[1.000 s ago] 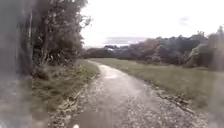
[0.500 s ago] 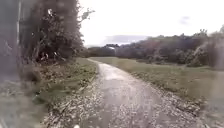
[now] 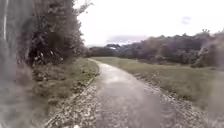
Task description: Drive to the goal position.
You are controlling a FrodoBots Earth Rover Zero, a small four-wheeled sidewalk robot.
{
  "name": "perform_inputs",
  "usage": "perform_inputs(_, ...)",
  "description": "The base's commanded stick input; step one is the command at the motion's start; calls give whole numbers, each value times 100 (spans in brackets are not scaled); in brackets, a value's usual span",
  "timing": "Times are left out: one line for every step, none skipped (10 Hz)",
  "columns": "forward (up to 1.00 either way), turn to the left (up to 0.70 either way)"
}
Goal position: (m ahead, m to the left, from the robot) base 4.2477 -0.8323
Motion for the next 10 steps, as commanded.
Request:
perform_inputs(100, 0)
perform_inputs(100, 0)
perform_inputs(100, 0)
perform_inputs(100, 0)
perform_inputs(100, 0)
perform_inputs(100, 0)
perform_inputs(100, 0)
perform_inputs(100, 0)
perform_inputs(100, 0)
perform_inputs(100, 0)
